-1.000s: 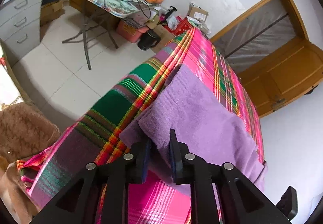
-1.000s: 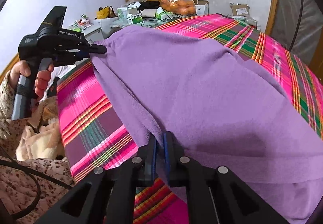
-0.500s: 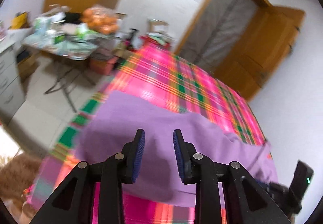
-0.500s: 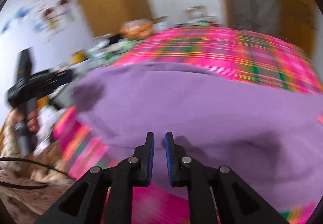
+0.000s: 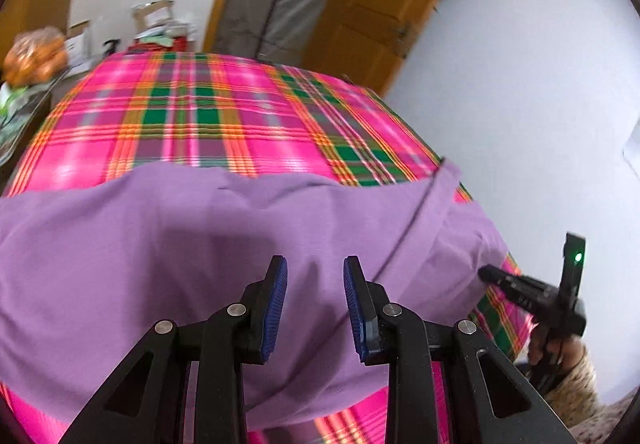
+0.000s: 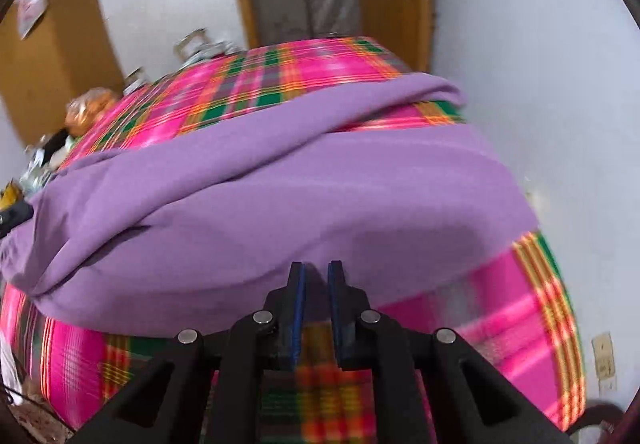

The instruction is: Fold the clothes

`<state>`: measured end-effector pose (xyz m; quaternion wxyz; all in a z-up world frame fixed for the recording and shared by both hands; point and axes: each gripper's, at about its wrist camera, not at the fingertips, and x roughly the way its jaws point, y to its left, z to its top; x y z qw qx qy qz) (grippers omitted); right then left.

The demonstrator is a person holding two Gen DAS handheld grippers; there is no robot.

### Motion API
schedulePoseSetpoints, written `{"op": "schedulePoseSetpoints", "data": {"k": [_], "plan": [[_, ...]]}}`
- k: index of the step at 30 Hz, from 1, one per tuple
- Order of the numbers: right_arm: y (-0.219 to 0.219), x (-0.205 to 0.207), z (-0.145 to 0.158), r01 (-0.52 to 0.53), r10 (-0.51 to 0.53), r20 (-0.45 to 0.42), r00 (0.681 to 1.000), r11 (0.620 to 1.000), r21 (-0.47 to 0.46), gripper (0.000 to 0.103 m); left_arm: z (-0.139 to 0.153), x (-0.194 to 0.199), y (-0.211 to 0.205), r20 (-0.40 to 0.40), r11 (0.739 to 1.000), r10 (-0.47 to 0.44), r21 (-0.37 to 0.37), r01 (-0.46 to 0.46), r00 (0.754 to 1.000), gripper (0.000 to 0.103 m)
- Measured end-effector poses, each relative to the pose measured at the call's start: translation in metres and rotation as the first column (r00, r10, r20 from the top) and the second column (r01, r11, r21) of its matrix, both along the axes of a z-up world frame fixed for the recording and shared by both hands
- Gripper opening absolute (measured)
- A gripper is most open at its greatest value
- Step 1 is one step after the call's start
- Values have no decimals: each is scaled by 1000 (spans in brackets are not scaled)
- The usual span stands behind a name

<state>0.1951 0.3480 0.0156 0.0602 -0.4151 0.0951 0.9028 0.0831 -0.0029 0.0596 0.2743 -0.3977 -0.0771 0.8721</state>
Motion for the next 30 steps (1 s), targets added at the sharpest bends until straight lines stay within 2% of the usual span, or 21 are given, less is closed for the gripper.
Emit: {"op": "schedulePoseSetpoints", "data": {"k": [4, 9, 14, 21, 25, 30], "plan": [[13, -1, 3, 53, -53, -7, 999, 999, 6, 12, -10, -2, 24, 29, 998, -46, -34, 47, 999, 30], [18, -18, 19, 34, -37, -70, 997, 998, -55, 13, -20, -4, 42, 52, 993, -102, -51, 105, 993, 30], [22, -59, 29, 0, -10, -93, 996, 995, -102, 16, -30, -4, 54, 83, 988, -130, -67, 136, 988, 30], [31, -115, 33, -4, -12, -86, 996, 984, -179, 36, -37, -2, 55, 120, 988, -146, -39, 152, 982, 30], [23, -144, 32, -27, 15, -65, 998, 980, -199, 43, -41, -1, 58, 133, 985, -164, -31, 170, 977, 30], [12, -169, 28, -4, -1, -31, 1000, 987, -163, 44, -41, 2, 60, 135, 983, -177, -25, 182, 975, 30]]}}
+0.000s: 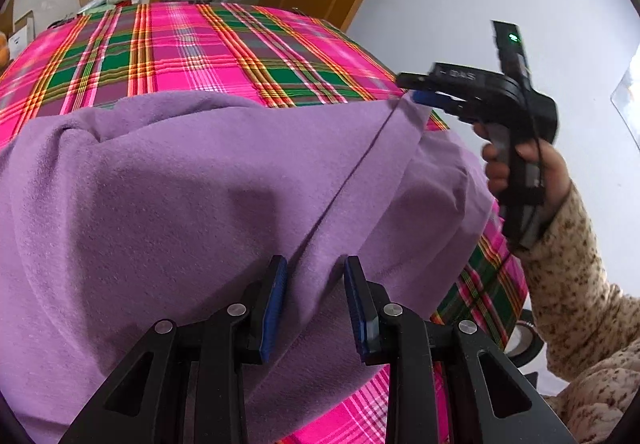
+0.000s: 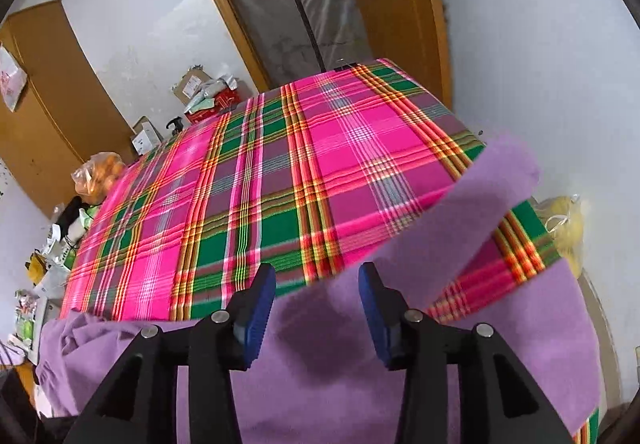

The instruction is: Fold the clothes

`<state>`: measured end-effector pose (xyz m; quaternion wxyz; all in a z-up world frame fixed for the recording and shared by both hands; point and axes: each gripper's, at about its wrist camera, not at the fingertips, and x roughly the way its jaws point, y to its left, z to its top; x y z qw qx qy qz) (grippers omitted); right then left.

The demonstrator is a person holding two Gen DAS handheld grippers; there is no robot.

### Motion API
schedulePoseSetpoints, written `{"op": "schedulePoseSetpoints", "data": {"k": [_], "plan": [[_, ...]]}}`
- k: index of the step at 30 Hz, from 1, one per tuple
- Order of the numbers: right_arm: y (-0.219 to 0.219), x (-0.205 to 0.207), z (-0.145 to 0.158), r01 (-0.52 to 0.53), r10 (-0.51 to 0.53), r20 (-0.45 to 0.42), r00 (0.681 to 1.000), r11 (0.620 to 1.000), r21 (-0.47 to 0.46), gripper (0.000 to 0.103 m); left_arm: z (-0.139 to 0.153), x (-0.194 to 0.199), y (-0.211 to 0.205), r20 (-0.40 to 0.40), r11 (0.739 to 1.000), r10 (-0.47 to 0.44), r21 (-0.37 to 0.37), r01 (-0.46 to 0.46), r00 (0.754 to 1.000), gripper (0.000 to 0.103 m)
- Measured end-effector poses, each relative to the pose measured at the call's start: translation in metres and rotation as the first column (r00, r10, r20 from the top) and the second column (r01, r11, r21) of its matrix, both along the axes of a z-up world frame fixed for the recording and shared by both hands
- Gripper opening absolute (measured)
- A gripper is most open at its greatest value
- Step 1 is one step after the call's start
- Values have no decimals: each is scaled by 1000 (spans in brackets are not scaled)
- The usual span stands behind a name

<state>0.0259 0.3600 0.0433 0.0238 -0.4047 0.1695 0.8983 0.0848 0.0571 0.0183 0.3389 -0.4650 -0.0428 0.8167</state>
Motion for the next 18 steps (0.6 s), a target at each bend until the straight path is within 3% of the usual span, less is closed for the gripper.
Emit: {"op": "schedulePoseSetpoints", "data": {"k": [2, 3, 4, 6, 9, 18], "plan": [[-1, -6, -6, 7, -7, 48, 999, 1000, 9, 44, 1, 1, 0, 1, 1000, -3, 3, 3, 1000, 30], [-2, -9, -9, 11, -12, 72, 997, 1000, 14, 39, 1, 2, -1, 2, 1000, -4, 5, 4, 1000, 30], [-2, -10, -11, 18, -20, 91, 996, 1000, 17, 25, 1, 3, -1, 2, 1000, -5, 7, 5, 1000, 30], [2, -5, -13, 34, -35, 96, 995, 999, 19, 13, 1, 4, -1, 3, 1000, -6, 10, 6, 1000, 30], [6, 5, -13, 45, -47, 96, 994, 999, 30, 5, 1, 5, -2, 3, 1000, -10, 13, 10, 1000, 30], [19, 45, -14, 76, -82, 91, 992, 995, 69, 1, 3, 11, -3, -10, 1000, -1, 5, 2, 1000, 30]]}}
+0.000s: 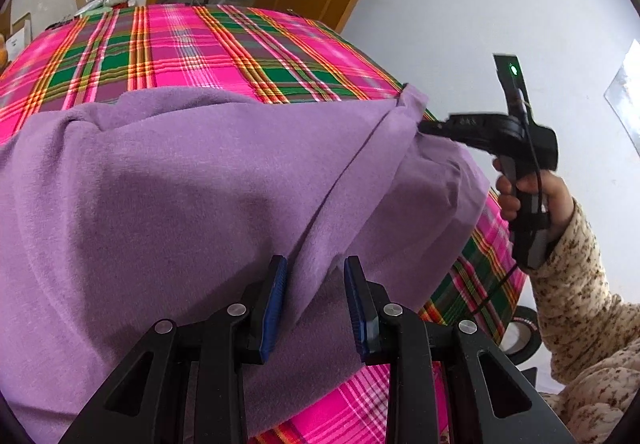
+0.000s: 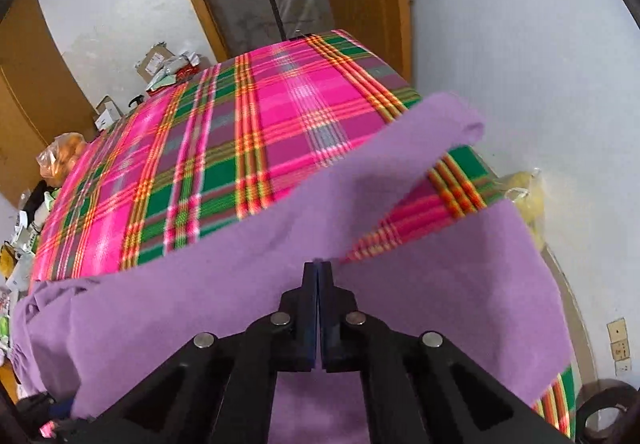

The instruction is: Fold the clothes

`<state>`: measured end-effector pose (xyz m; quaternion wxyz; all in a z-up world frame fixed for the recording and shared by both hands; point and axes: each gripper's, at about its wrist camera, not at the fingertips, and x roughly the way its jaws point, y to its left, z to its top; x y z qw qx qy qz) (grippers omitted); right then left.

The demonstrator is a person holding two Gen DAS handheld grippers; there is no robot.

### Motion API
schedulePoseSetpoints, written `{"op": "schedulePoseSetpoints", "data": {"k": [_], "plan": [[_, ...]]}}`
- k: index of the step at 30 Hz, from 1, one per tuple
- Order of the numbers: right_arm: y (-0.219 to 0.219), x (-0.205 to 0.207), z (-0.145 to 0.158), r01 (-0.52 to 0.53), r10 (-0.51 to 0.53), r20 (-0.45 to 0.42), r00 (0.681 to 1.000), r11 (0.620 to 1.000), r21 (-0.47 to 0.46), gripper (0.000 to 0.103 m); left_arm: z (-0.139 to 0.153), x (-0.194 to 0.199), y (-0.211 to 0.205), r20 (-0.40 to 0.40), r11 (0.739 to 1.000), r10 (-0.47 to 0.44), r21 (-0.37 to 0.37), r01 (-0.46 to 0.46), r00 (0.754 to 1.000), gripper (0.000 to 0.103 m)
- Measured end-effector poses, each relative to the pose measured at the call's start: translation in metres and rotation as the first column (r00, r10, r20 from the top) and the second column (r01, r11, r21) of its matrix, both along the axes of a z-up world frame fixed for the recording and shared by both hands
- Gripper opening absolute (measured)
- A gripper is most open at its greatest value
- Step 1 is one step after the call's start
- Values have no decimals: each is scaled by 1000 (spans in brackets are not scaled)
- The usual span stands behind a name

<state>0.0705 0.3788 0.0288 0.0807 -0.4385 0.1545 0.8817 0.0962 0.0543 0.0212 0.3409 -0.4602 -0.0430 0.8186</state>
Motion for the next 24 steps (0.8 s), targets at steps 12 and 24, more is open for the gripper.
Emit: {"op": "schedulePoseSetpoints", "data": {"k": [12, 24], "plan": [[-12, -34, 15, -28, 28, -38, 999, 999, -20, 26, -1, -2, -2, 6, 1000, 17, -1, -17, 1000, 30], [2, -21, 18, 27, -28, -74, 997, 999, -24, 2, -2, -2, 0, -10, 999, 15, -28, -15, 1000, 30]]}}
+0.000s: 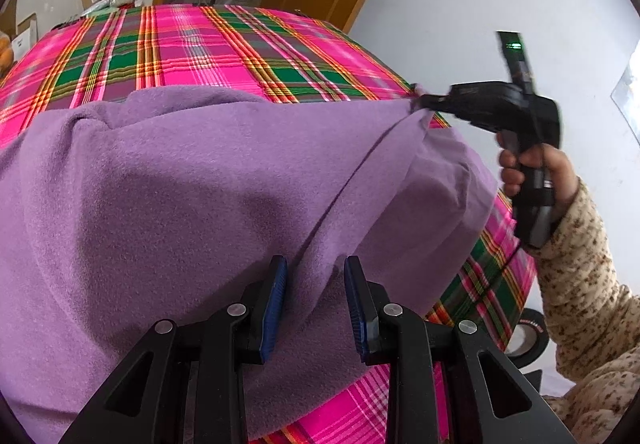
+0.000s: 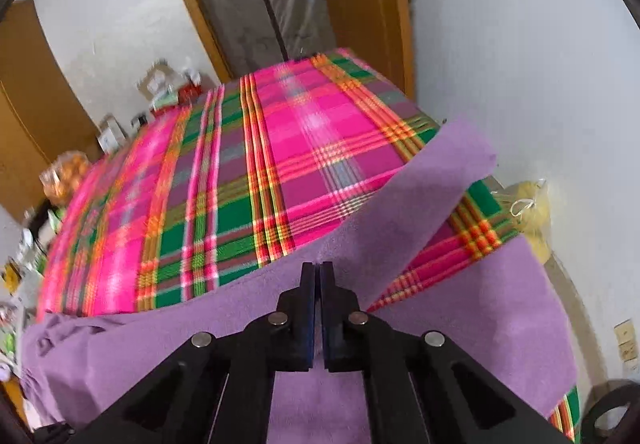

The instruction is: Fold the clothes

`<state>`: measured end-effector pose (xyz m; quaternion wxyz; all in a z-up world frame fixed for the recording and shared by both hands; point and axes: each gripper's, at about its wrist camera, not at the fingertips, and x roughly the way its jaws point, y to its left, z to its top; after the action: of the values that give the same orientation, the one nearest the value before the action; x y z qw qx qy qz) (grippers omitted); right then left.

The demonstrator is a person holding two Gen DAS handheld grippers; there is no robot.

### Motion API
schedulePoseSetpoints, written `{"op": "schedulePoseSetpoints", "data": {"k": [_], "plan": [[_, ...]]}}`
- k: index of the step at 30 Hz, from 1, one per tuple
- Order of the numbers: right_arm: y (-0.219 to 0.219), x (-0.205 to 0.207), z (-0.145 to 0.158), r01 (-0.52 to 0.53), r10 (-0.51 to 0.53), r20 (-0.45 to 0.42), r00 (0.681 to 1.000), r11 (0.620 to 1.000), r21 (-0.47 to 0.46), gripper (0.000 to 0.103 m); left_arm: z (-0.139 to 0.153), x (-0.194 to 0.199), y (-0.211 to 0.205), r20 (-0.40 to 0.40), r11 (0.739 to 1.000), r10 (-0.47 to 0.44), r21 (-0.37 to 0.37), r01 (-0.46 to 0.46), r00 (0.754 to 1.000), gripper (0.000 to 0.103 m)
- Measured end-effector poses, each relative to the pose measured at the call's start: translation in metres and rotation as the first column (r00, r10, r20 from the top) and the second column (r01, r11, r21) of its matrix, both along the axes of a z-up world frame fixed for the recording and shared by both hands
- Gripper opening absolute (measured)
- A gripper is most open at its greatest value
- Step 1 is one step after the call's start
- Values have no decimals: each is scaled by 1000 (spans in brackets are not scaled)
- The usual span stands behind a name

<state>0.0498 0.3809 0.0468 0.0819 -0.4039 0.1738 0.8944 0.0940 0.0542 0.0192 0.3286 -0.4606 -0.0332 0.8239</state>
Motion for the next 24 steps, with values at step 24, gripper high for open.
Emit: {"op": "schedulePoseSetpoints", "data": {"k": [24], "plan": [[40, 55, -11, 118, -121, -24, 992, 990, -79, 21, 4, 6, 25, -67, 989, -51, -141, 41, 996, 30]]}}
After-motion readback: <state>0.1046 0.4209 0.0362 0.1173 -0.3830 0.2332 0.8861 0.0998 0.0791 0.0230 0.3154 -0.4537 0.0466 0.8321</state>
